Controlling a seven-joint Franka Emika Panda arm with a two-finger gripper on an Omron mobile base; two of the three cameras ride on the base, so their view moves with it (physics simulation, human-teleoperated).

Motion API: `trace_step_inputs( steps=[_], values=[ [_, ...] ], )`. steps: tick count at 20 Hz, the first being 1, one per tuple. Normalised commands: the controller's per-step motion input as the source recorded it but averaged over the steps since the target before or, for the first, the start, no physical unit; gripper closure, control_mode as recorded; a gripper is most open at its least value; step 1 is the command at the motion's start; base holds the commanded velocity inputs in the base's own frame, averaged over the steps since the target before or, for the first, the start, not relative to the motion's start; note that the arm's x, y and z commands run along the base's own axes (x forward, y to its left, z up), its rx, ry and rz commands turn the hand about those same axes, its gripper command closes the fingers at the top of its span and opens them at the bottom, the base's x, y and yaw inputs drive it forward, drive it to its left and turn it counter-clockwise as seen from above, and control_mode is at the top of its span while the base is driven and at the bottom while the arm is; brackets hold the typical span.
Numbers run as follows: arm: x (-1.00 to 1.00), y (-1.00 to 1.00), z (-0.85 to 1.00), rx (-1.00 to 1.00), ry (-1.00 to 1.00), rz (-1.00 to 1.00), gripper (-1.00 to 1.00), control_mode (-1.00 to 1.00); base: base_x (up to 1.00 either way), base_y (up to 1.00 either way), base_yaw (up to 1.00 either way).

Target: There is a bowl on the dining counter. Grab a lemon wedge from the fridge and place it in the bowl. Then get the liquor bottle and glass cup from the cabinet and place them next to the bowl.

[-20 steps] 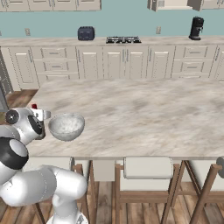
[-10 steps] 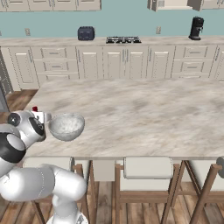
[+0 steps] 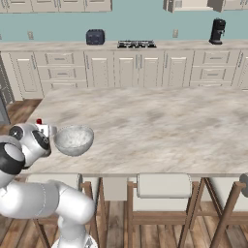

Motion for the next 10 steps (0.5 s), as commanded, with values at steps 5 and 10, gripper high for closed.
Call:
trace_step_inputs(
  steps=[5,10],
  values=[
    [0.34,0.22,-0.15,0.0,-0.05,0.0,1.0,-1.0,0.0,0.0,0.0],
    [0.26,0.15,-0.24,-0.01,-0.03,0.0,1.0,-1.0,0.0,0.0,0.0]
  ],
)
